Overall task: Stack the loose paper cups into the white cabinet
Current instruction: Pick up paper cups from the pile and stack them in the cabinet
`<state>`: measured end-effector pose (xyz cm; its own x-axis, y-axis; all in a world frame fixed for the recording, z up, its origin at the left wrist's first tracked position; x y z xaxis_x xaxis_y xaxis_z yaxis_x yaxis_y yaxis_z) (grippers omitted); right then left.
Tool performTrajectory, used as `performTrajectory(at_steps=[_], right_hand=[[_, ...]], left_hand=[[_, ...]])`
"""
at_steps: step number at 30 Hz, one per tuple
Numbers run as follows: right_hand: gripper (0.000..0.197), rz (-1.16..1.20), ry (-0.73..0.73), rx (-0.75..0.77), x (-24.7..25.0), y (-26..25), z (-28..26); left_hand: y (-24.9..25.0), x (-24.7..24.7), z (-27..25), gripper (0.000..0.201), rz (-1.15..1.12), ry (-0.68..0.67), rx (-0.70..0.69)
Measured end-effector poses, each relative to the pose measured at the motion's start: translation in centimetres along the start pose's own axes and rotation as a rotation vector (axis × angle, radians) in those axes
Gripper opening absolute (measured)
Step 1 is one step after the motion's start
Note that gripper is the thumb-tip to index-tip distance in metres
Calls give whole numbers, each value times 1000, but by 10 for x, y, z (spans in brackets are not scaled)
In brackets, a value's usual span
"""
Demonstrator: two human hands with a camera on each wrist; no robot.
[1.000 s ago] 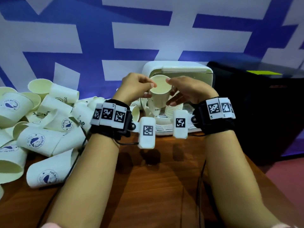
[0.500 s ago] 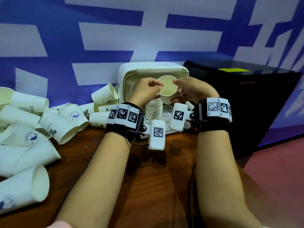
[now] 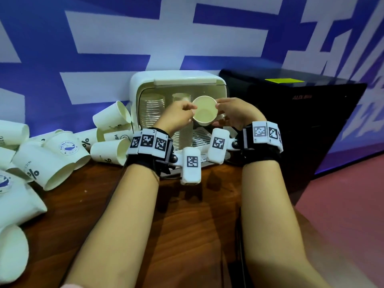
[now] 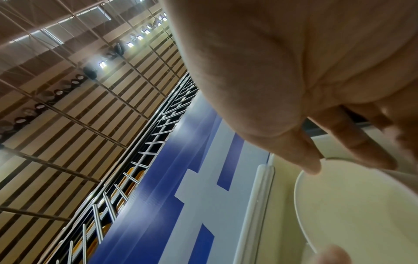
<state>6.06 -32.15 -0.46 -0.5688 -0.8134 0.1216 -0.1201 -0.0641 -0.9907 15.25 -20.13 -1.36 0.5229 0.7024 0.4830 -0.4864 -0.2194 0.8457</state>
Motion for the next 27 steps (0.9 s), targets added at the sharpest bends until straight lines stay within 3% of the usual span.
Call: performTrajectory(at_steps=[9,13,17,20,24,27], right_hand=[[30,58,111,-85,6,21,22],[20,57,120,-130,10,30,29],[25,13,126,-149,13,37,36],[15,16,115,-172,13,40,36],[31,55,109,-169,12,42,36],[28,49,100,-191,12,44,36]], left_hand=[[-8,-26,8,43,-20,-143,53],[-15,-34,6,46,-67,-179,120],[-20,-40,5,50,-60,-183,148],[-22,-41,7,49,-72,-165,152],[-27,-44,7,46,-123,-190,178],[-29,-45,5,42,-146,-206,189]])
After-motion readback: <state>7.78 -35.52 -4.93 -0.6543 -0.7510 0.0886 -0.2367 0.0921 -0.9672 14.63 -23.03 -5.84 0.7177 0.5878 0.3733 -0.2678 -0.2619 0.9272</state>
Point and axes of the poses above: each hand's wrist, its own z-axis towards the middle knuckle, its own x-axis out of the back of the hand, y = z × x, the point moved 6 cm from there along z, towards the middle knuckle, and after that the axes turned 8 degrees about z, right-handed, at the moved point
